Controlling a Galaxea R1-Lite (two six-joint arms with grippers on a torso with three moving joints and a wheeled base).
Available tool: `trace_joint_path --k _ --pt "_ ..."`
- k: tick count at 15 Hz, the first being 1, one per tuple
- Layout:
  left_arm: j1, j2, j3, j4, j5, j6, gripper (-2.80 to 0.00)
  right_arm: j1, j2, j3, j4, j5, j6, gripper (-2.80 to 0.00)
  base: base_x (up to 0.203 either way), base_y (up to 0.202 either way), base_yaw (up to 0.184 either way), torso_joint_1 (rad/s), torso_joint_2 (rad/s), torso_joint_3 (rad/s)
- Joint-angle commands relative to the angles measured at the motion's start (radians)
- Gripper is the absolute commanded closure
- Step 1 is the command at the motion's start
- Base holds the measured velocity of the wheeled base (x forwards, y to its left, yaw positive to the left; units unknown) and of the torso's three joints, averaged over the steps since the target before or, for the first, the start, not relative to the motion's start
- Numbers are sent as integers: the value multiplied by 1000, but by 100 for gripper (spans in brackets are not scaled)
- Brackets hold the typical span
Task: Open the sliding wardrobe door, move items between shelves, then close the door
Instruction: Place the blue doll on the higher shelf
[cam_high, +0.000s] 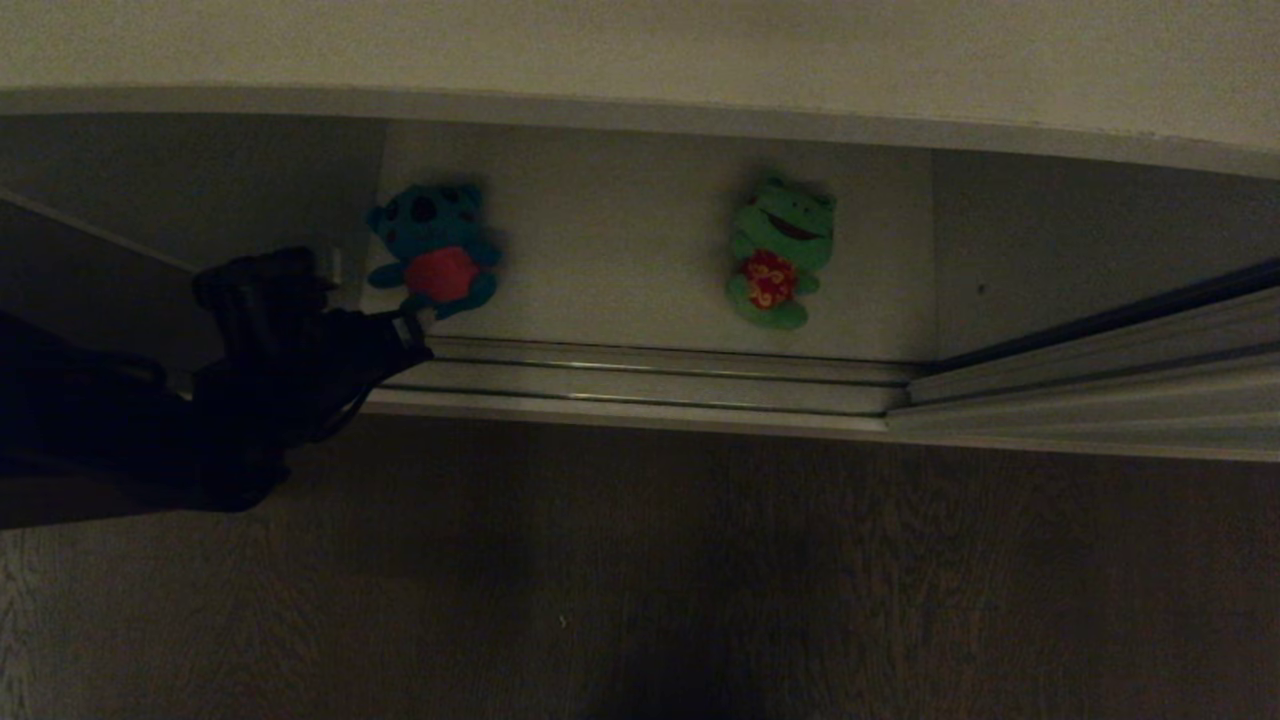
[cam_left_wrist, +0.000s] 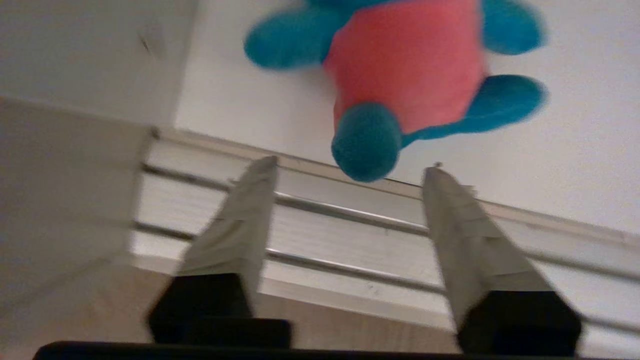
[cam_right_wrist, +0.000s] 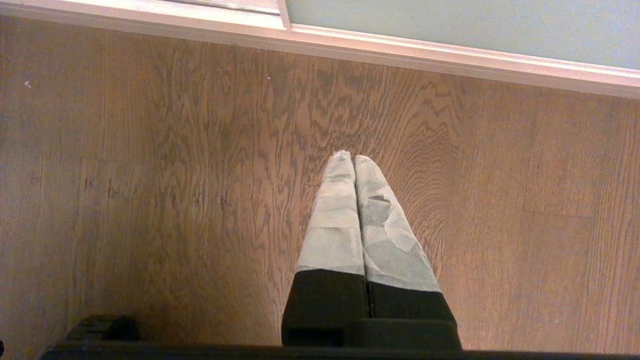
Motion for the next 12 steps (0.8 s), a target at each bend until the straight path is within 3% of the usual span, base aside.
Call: trace_joint_path --k 1,7,12 --pt "-11 50 -59 12 5 -51 -280 0 -5 0 -1 0 0 0 0 0 0 0 0 0" --pt "-41 138 -218 16 36 -159 -280 0 -5 0 -1 0 0 0 0 0 0 0 0 0" --pt "-43 227 -332 14 62 -162 -280 0 -5 0 -1 0 0 0 0 0 0 0 0 0"
